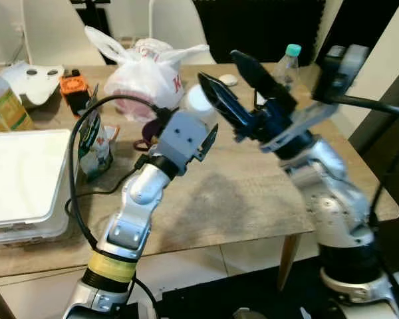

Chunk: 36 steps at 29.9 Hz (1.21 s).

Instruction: Restocking fridge

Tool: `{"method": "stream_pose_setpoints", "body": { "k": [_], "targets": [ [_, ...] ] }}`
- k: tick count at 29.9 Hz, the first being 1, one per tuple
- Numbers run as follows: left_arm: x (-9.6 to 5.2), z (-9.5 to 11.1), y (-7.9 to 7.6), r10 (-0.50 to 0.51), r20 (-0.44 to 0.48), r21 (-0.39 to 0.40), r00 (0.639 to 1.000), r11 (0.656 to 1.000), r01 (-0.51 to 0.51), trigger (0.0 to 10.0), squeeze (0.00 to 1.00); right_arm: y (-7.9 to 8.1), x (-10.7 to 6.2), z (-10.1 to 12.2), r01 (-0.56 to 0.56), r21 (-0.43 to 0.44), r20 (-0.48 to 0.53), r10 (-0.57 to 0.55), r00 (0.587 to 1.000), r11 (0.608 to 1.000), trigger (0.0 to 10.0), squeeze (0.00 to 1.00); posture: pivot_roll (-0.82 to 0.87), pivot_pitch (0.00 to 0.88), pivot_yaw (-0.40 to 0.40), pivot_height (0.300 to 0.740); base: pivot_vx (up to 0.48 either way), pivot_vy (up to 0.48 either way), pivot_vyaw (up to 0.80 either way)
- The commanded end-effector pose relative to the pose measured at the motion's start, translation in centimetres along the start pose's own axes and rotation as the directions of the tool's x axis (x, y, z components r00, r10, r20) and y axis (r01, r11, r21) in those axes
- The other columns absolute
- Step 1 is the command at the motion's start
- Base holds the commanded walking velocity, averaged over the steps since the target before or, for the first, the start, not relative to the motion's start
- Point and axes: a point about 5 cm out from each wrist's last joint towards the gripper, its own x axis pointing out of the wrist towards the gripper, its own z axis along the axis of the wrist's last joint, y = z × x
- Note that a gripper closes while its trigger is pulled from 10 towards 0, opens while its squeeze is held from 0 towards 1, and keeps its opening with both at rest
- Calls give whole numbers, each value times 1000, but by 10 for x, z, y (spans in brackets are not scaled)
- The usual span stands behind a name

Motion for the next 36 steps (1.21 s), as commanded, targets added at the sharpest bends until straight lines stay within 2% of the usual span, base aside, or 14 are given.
{"method": "stream_pose_setpoints", "body": {
  "k": [1, 2, 3, 4, 6, 8, 10, 11, 12, 15, 28, 32, 33, 36],
  "targets": [
    [-9, 7, 12, -105, 14, -49, 994, 993, 106, 10000, 0, 2, -12, 11, -53, -18, -19, 53, 998, 998, 10000, 0, -15, 45, -94, 740, 0, 0, 0],
    [-9, 7, 12, -105, 14, -49, 994, 993, 106, 10000, 0, 2, -12, 11, -53, -18, -19, 53, 998, 998, 10000, 0, -15, 45, -94, 740, 0, 0, 0],
    [-18, 11, 17, -222, 22, -87, 975, 971, 223, 10000, 0, 3, -20, 15, -91, -45, -66, 88, 994, 995, 10000, 0, -17, 44, -94, 740, 0, 0, 0],
    [-18, 11, 17, -222, 22, -87, 975, 971, 223, 10000, 0, 3, -20, 15, -91, -45, -66, 88, 994, 995, 10000, 0, -17, 44, -94, 740, 0, 0, 0],
    [-28, 19, 19, -368, 47, -150, 929, 917, 371, 10000, 0, 4, -25, 16, -135, -45, -123, 129, 984, 990, 10000, 0, -20, 43, -94, 740, 0, 0, 0],
    [-38, 27, 20, -515, 70, -189, 854, 834, 519, 10000, 0, 6, -30, 13, -200, -16, -197, 193, 961, 980, 10000, 0, -23, 39, -91, 740, 0, 0, 0],
    [-40, 30, 21, -552, 75, -193, 830, 809, 555, 10000, 0, 7, -32, 12, -223, -5, -219, 216, 952, 975, 10000, 0, -21, 36, -90, 740, 0, 0, 0],
    [-41, 34, 22, -590, 85, -202, 803, 779, 594, 10000, 0, 9, -33, 11, -247, 17, -235, 244, 941, 969, 10000, 0, -20, 34, -89, 740, 0, 0, 0],
    [-41, 34, 22, -590, 85, -202, 803, 779, 594, 10000, 0, 9, -33, 11, -247, 17, -235, 244, 941, 969, 10000, 0, -20, 34, -89, 740, 0, 0, 0],
    [-40, 42, 24, -655, 114, -224, 747, 716, 662, 10000, 0, 13, -31, 12, -293, 117, -225, 313, 923, 949, 10000, 0, -15, 31, -91, 740, 0, 0, 0],
    [-33, 28, 11, -763, 29, -204, 645, 628, 751, 10000, 0, 19, -13, -2, -357, 283, -211, 421, 882, 890, 10000, 0, -10, 42, -102, 740, 0, 0, 0],
    [-32, 29, 10, -766, 29, -202, 642, 624, 755, 10000, 0, 21, -13, -6, -356, 289, -226, 425, 876, 888, 10000, 0, -10, 43, -102, 740, 0, 0, 0],
    [-31, 31, 8, -784, 29, -192, 621, 605, 773, 10000, 0, 18, -14, -19, -302, 287, -292, 384, 876, 909, 10000, 0, -4, 50, -104, 740, 0, 0, 0],
    [-33, 32, 4, -803, 25, -184, 595, 582, 792, 10000, 0, 14, -16, -26, -259, 280, -324, 345, 881, 924, 10000, 0, -3, 53, -103, 740, 0, 0, 0]
  ]
}}
